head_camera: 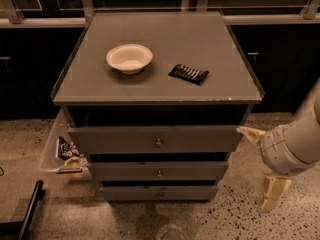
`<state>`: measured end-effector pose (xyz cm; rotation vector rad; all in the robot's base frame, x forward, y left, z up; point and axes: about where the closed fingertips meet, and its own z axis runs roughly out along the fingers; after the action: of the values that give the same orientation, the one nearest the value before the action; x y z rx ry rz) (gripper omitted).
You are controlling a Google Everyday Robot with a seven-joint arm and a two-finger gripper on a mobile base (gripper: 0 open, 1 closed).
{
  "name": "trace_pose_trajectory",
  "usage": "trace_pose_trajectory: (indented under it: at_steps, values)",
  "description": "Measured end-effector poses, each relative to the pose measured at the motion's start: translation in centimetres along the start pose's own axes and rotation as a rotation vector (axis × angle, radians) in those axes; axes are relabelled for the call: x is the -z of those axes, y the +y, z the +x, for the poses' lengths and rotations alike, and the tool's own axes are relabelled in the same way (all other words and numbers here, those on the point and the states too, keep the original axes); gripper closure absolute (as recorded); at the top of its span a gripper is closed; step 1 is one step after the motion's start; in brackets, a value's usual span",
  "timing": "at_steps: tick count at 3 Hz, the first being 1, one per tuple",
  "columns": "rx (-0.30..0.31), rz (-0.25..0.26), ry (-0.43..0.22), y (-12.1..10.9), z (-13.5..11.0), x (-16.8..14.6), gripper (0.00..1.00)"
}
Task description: Open middle drawer
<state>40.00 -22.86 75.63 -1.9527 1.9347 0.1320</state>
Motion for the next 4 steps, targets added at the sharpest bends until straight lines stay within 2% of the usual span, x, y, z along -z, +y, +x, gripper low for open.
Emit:
trace_pose_trajectory:
  at_steps: [1,2,3,4]
  values:
    - [0.007,-0.002,-0.005,0.3,-0.1,-0.4,0.00]
    - [-0.039,-0.036,-0.058,0.1,0.2,-4.8,0.00]
    - [-0.055,-0.052,-0.105,-0.9,1.0,-10.5,0.00]
    - [-0.049,-0.044,-0.151,-1.9,2.0,-15.1,0.00]
